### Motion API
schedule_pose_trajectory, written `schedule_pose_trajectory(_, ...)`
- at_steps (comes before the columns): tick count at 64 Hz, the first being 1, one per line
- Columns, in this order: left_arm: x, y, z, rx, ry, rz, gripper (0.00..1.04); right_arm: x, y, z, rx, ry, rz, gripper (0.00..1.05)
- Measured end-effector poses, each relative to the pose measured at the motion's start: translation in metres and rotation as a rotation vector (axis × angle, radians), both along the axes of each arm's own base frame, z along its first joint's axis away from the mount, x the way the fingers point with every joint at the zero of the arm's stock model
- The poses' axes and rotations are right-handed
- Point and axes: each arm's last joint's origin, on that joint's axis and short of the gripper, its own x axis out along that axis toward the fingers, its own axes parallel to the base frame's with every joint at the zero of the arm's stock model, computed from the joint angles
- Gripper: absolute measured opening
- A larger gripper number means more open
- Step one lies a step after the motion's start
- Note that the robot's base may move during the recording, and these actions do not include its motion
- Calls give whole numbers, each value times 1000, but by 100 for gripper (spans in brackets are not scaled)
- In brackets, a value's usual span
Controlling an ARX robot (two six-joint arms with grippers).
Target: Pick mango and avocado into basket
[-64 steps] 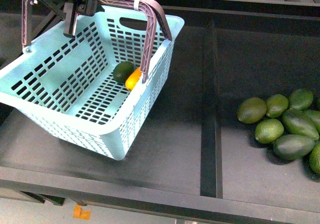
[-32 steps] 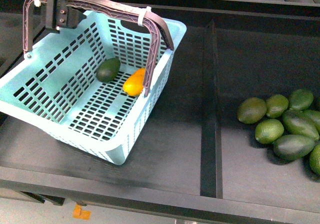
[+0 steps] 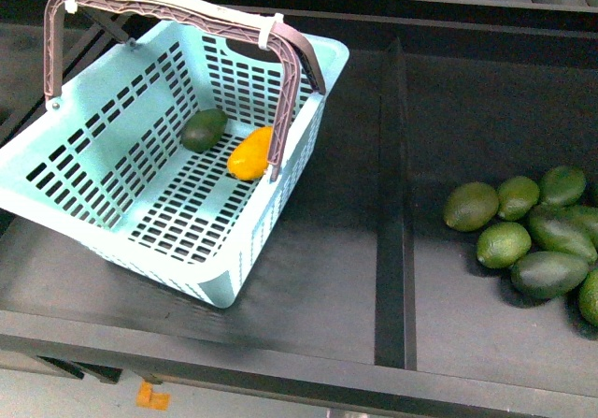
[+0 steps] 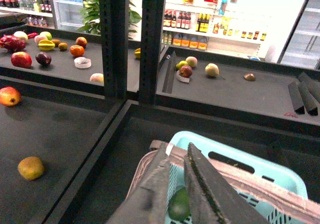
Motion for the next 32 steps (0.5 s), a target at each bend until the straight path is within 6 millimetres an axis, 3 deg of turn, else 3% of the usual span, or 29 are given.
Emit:
schedule_pose_trajectory(2,-10,2,-3,15,0,-3,3,0,0,0,0,0,0,96)
schedule_pose_trajectory(18,-58,19,-15,40,-2,-10,2,0,0,0,0,0,0,96)
schedule_pose_trajectory(32,-86,22,-22,41,2,-2,2,0,0,0,0,0,0,96)
